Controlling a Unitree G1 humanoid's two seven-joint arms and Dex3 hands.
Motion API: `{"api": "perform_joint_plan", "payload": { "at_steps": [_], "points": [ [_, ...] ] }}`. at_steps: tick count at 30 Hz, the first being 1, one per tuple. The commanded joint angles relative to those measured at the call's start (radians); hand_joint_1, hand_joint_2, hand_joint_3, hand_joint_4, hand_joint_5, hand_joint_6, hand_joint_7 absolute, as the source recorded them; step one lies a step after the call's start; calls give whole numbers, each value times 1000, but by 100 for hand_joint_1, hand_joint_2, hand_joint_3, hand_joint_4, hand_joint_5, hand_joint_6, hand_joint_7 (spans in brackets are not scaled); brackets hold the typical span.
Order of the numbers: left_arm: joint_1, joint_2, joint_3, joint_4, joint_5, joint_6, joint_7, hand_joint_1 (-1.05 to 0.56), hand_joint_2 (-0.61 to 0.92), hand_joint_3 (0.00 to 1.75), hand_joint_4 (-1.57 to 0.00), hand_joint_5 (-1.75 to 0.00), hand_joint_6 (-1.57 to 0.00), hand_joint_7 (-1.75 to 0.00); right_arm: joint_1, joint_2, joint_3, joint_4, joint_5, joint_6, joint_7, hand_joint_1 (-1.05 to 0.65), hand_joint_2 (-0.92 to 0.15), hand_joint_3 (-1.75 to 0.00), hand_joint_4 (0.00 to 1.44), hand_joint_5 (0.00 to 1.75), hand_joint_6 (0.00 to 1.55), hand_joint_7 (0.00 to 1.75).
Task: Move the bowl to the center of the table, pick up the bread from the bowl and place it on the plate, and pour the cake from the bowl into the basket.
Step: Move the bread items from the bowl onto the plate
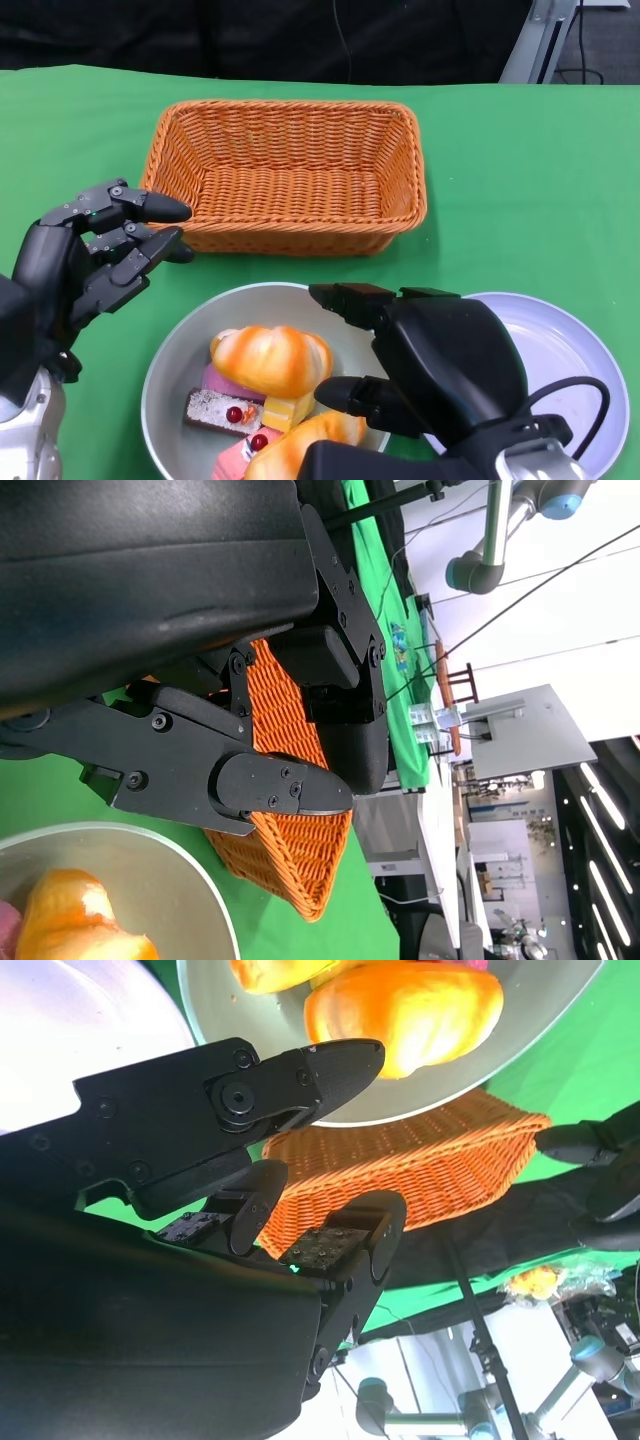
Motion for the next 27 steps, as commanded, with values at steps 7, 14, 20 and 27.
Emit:
{"api": "perform_joint_plan", "payload": {
  "at_steps": [7, 14, 20, 27],
  "points": [
    [-3, -6, 0, 1, 21, -18, 37, -41, 92, 25, -72, -122, -78, -98, -29, 53, 75, 56, -25, 48, 82, -85, -92, -13, 61, 20, 52, 0],
    [-3, -28, 7, -9, 26, -31, 89, -36, 92, 23, -74, -124, -78, -98, -80, 41, 94, 129, -15, 43, 115, -86, -92, -12, 60, 16, 50, 0],
    [-3, -41, 8, -8, 20, -49, 110, -38, 92, 24, -69, -131, -75, -104, -119, 44, 110, 211, -20, 44, 94, -86, -92, -11, 61, 13, 49, 0],
    [-4, -53, 9, -16, 3, -37, 105, -37, 92, 21, -69, -133, -75, -106, -177, 51, 129, 296, -88, 56, 63, -82, -92, -11, 61, 9, 48, 0]
  ]
}}
